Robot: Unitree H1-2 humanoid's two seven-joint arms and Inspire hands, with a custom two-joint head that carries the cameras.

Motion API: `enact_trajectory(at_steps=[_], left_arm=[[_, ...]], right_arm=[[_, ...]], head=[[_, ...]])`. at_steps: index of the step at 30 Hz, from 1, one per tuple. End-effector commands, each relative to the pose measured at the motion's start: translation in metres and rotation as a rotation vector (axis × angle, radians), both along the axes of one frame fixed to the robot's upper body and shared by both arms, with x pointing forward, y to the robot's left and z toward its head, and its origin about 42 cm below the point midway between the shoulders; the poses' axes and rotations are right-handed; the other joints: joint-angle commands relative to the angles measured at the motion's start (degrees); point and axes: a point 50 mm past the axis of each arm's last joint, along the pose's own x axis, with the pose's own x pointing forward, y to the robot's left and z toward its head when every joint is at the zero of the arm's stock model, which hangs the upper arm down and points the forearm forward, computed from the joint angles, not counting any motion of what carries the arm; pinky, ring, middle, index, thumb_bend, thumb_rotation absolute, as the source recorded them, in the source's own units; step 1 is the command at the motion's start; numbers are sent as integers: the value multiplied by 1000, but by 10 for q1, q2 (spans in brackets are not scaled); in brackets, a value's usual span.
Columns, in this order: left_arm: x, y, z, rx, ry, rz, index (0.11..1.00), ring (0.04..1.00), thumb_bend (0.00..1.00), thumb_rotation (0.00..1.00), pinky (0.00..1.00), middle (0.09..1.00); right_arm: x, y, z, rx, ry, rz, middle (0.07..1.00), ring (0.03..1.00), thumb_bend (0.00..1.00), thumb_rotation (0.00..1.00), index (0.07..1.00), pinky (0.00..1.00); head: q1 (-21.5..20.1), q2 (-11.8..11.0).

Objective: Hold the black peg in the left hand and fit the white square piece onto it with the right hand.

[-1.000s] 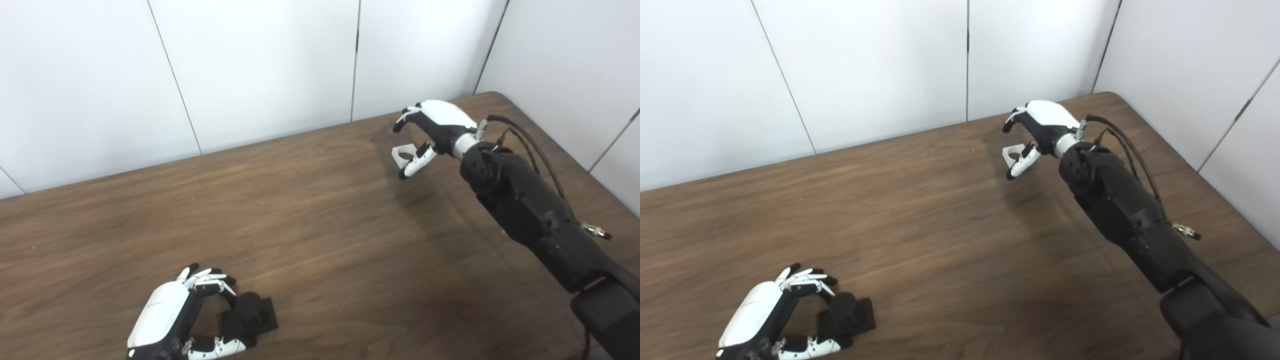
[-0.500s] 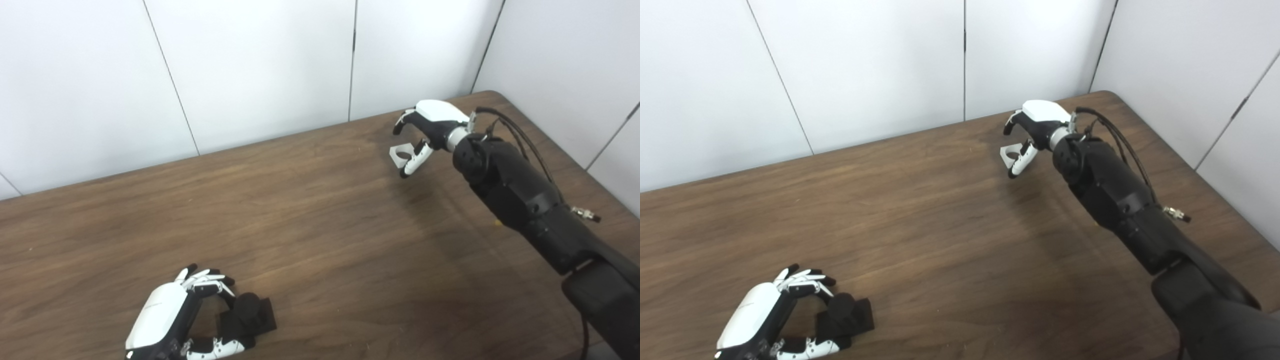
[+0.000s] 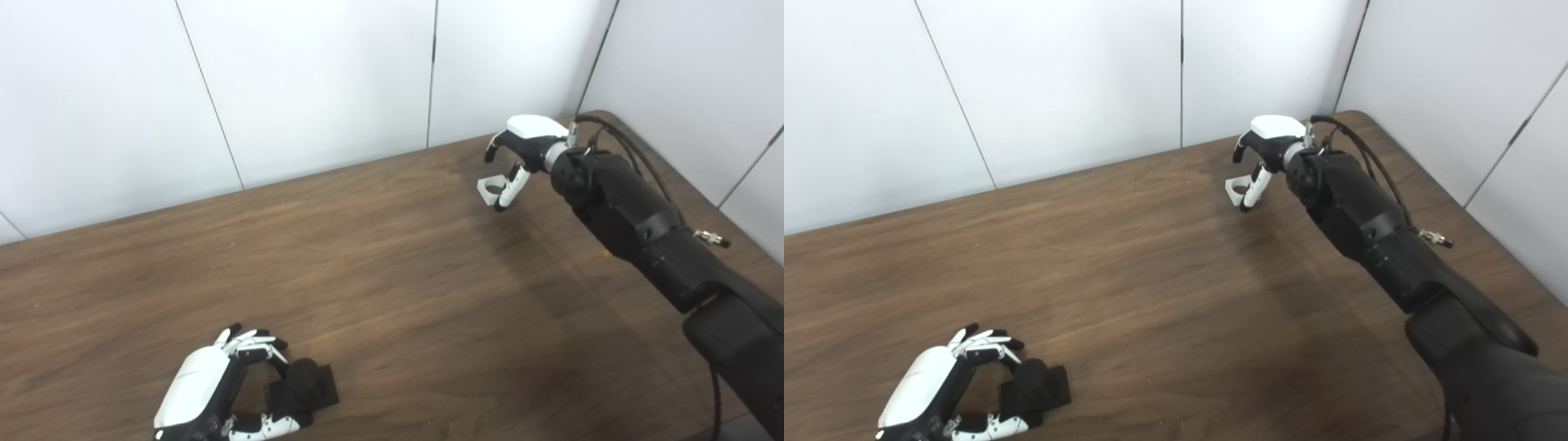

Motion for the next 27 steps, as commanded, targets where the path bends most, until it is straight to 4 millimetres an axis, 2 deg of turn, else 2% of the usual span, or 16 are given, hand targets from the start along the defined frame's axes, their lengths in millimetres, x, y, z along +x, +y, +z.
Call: enact_trajectory(at_steps=[1,13,27], left_arm=[[-7,2,-6,19,33,-4,484,858,520,46,998,763],[-7,2,-4,21,29,-5,484,857,520,46,998,763],[-7,1,-4,19,20,-8,484,855,521,47,1000,758]], right_arm=[[11,-1,36,-14,-77,-11,880,971,842,168,690,941],[12,-1,32,-3,-51,-39,887,969,836,145,655,918],[10,3,17,12,-27,-31,890,967,850,139,630,901]], head=[[0,1],[1,5],[2,10]])
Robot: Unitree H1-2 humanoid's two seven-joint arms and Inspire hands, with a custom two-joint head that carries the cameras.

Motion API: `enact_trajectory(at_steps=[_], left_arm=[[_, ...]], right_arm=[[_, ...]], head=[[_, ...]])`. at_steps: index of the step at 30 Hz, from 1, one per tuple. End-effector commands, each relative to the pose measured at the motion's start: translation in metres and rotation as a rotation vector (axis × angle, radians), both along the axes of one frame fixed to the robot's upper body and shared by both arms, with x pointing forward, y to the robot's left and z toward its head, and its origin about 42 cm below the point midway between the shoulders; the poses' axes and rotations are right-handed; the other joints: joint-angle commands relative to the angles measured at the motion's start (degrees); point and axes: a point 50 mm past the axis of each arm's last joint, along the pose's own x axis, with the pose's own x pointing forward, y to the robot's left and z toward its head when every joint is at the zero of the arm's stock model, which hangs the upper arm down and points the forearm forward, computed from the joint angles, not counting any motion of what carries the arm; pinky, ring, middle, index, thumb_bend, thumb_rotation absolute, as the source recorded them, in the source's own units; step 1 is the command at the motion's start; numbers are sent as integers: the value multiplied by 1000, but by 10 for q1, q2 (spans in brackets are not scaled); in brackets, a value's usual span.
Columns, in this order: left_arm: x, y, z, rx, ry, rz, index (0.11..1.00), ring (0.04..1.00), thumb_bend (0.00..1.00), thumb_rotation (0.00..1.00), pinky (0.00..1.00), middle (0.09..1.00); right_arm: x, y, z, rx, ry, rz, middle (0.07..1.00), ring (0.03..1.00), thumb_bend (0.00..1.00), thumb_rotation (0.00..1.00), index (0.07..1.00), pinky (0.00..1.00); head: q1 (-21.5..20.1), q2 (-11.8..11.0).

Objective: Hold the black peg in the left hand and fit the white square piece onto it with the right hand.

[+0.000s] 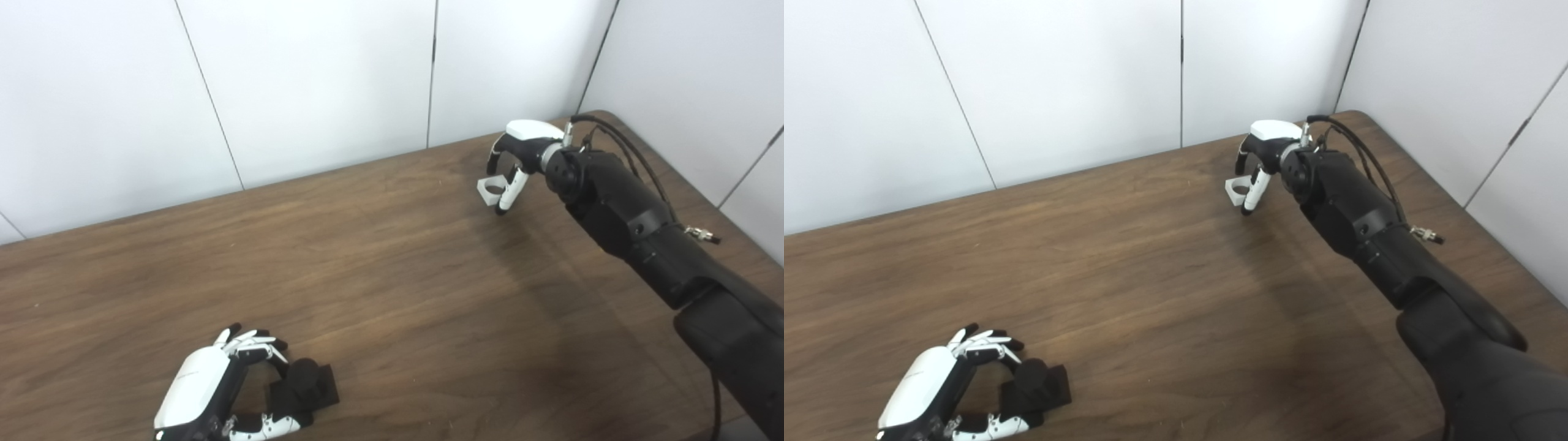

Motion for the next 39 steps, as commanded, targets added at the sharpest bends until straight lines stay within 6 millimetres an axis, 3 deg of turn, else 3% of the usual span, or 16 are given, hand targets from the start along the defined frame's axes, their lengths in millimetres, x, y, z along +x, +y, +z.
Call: enact_trajectory(at_steps=[1,10,12,14,21,34,39], left_arm=[[-6,1,-4,20,23,-12,484,854,521,47,1000,758],[-7,-1,-4,16,25,-10,484,856,521,47,1000,758],[-7,-1,-4,12,21,-9,484,854,521,46,1000,756],[-7,-1,-4,11,19,-10,484,855,521,46,1000,756],[-6,0,-3,17,21,-8,484,857,521,47,1000,759],[-4,-2,-2,20,13,-10,484,858,521,47,1000,760],[-4,-3,-3,23,14,-12,484,858,521,48,1000,760]], right_arm=[[8,-1,24,-12,-71,-1,889,965,848,139,626,894],[9,0,19,-8,-66,4,876,956,837,139,587,877],[8,0,18,-9,-63,1,879,960,591,141,511,878],[7,-1,17,-13,-61,-4,878,961,542,140,494,877],[3,-7,16,3,-47,-41,805,899,521,128,486,800],[-4,-21,11,-7,-26,-74,821,914,519,127,486,832],[-9,-12,13,-21,-44,-8,832,932,519,128,487,847]], head=[[1,1],[5,4],[6,4],[6,5],[5,7],[9,8],[27,11]])
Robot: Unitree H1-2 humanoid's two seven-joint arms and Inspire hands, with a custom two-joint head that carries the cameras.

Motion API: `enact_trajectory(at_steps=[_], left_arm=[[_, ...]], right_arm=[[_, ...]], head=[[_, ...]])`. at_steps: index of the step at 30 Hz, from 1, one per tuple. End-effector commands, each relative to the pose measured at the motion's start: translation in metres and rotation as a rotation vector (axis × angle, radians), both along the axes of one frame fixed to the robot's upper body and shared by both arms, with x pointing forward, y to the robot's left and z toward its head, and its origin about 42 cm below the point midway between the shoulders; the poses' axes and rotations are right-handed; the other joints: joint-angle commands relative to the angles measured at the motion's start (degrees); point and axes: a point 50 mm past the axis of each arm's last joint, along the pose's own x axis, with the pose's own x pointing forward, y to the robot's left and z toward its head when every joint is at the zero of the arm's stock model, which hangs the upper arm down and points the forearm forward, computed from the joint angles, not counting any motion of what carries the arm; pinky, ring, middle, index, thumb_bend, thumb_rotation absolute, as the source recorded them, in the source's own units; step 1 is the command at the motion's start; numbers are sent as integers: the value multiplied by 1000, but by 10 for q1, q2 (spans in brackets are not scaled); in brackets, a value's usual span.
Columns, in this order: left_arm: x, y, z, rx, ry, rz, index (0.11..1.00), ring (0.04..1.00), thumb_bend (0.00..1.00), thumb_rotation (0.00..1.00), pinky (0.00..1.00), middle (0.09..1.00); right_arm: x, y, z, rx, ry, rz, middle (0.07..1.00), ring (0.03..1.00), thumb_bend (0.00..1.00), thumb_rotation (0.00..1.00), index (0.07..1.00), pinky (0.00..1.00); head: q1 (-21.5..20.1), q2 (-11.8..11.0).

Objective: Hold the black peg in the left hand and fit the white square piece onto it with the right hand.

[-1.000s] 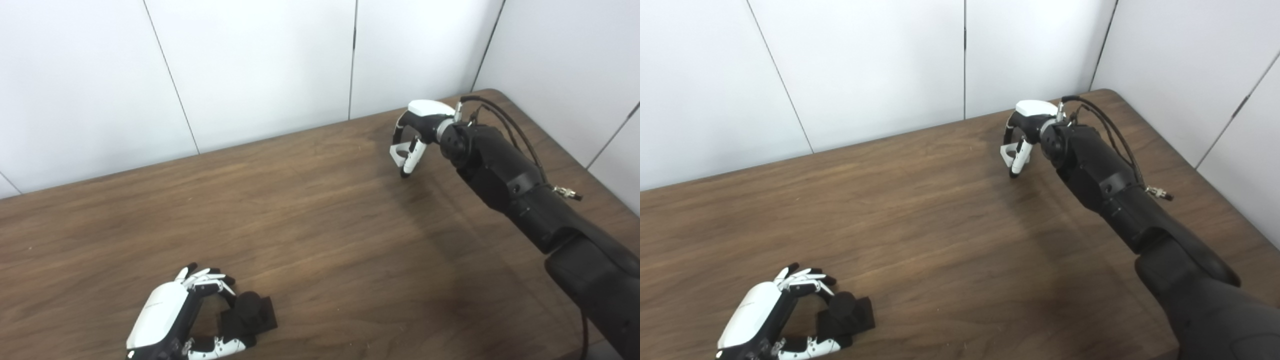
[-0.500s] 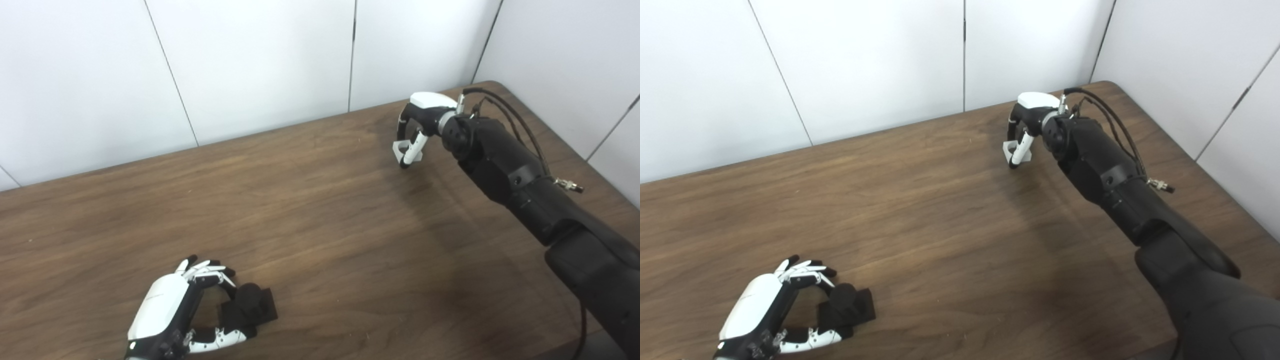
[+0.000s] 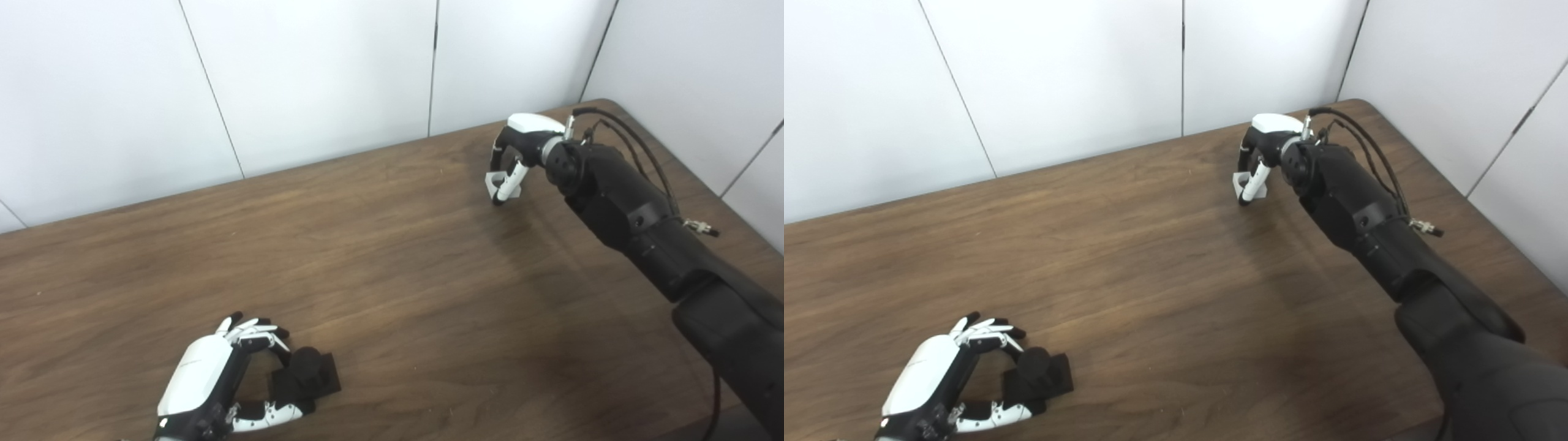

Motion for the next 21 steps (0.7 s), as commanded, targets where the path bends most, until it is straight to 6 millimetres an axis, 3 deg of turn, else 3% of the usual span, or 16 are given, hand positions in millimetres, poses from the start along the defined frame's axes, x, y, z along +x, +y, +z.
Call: enact_trajectory(at_steps=[1,12,21], left_arm=[[-4,-1,-4,13,22,-12,484,859,521,48,1000,760],[-5,-6,-7,19,18,-22,484,863,522,49,1000,761],[-6,-17,-10,29,29,-20,484,870,522,51,1000,766]], right_arm=[[-2,-5,22,-48,-66,30,822,932,519,127,487,854],[-20,54,53,-101,-176,255,803,936,522,128,485,871],[-53,98,71,-85,-214,463,790,913,523,129,484,826]], head=[[2,0],[47,8],[107,15]])
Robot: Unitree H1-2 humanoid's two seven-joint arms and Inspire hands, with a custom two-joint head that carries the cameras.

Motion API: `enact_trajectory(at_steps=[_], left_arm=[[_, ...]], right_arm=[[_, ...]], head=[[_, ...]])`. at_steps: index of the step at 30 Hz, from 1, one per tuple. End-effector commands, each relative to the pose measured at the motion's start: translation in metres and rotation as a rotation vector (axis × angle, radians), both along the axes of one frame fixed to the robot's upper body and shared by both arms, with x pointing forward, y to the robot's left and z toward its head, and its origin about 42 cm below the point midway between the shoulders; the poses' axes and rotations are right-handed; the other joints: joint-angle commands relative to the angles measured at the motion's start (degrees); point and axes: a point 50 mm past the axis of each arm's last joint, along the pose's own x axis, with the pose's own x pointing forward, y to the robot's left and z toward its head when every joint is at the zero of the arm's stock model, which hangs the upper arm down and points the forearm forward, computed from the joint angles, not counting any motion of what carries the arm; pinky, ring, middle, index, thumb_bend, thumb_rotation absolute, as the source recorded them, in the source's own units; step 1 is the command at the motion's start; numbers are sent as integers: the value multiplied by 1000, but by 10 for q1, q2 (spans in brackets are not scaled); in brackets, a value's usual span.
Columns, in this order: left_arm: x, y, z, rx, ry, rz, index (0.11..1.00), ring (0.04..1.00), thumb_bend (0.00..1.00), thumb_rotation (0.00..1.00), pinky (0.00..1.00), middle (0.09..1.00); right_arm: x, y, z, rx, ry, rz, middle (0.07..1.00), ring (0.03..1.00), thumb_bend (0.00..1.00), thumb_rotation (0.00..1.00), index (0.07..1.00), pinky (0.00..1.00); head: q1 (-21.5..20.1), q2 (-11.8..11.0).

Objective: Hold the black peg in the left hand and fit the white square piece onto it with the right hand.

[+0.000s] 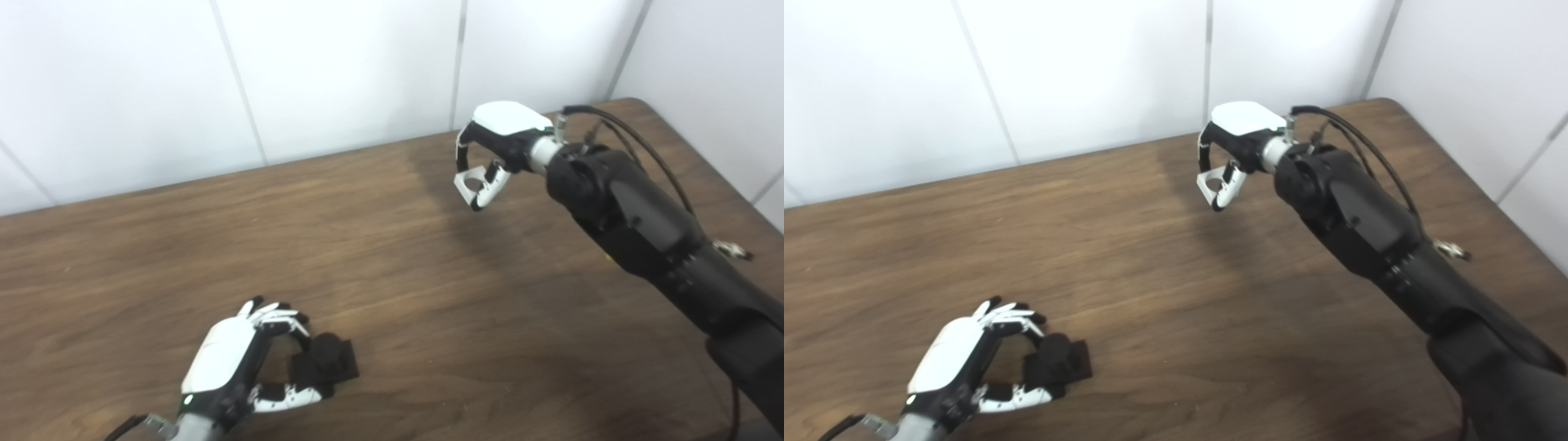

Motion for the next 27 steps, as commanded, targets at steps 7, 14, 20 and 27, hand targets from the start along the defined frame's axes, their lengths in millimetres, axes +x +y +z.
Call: enact_trajectory(at_steps=[7,14,20,27], left_arm=[[-4,-14,-10,22,50,-17,484,882,522,51,1000,772],[-3,-23,-12,23,48,-15,483,881,523,51,1000,773],[-3,-28,-15,23,56,-11,483,883,523,52,1000,773],[-3,-35,-17,20,55,-3,484,881,523,51,1000,769]], right_arm=[[-31,45,34,-46,-86,224,783,897,524,132,484,805],[-62,81,36,-17,-69,359,785,898,523,132,484,787],[-86,107,35,-13,-61,466,783,906,524,134,484,800],[-106,137,46,-55,-80,594,792,911,524,134,485,853]], head=[[29,3],[65,6],[86,8],[96,12]])
